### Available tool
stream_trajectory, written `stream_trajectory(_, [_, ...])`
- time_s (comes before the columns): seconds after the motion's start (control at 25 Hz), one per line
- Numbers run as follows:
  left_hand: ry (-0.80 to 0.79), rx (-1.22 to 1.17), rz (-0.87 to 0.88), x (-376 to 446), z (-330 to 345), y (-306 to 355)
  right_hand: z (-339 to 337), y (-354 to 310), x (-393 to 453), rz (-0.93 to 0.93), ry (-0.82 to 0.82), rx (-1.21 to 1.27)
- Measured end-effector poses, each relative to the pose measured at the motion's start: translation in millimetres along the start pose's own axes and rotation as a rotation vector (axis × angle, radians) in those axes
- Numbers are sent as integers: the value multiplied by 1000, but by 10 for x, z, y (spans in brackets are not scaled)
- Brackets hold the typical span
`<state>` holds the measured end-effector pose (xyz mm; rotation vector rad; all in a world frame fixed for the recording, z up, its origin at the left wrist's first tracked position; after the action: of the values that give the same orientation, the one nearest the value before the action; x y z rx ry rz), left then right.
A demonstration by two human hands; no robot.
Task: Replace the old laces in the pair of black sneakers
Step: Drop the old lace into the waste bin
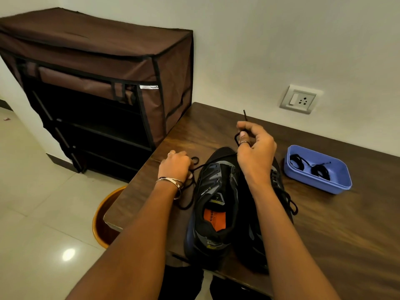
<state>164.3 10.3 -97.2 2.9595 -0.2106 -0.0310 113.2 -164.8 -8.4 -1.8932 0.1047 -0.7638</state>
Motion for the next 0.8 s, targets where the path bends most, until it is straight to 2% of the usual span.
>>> stream_trajectory(0.08, [30,51,13,-14,-11,19,6,-46,-15,-6,-14,-58])
stream_trajectory(0.12, [75,-14,-15,-27,-69,10,7,-93,-29,-18,-22,-67])
stream_trajectory(0.2, [208,-473,-144,-60,-301,-75,10,-182,-42,-40,-97,-50])
stream_trajectory(0.28, [294,-1035,-174,-148,-566,-163,60,-220,-53,-54,-304,-124])
stream_trajectory(0.36, [300,-1343,-107,-318,-829,-139,204,-248,-161,-127,-525,-313])
stream_trajectory(0.44, [212,-1559,0,-455,-1013,-8,412,-299,-343,-207,-626,-351])
stream_trajectory(0.56, [142,-1710,62,-661,-1197,134,646,-391,-606,-192,-606,8])
stream_trajectory(0.68, [209,-1973,-82,-895,-1279,-45,691,-473,-826,67,-712,277])
stream_trajectory(0.8, [151,-2276,-199,-1028,-1359,-290,660,-660,-1040,329,-734,489])
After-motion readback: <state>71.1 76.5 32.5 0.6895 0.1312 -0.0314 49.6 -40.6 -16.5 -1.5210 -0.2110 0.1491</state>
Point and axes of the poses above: each hand's wrist, its own x-axis towards the middle knuckle, its own z-axis out of the palm, y = z × x, the point moved 2 cm from there along x, towards the middle knuckle, and after that the axes turned 2 degrees about -z, right-handed, at the moved point
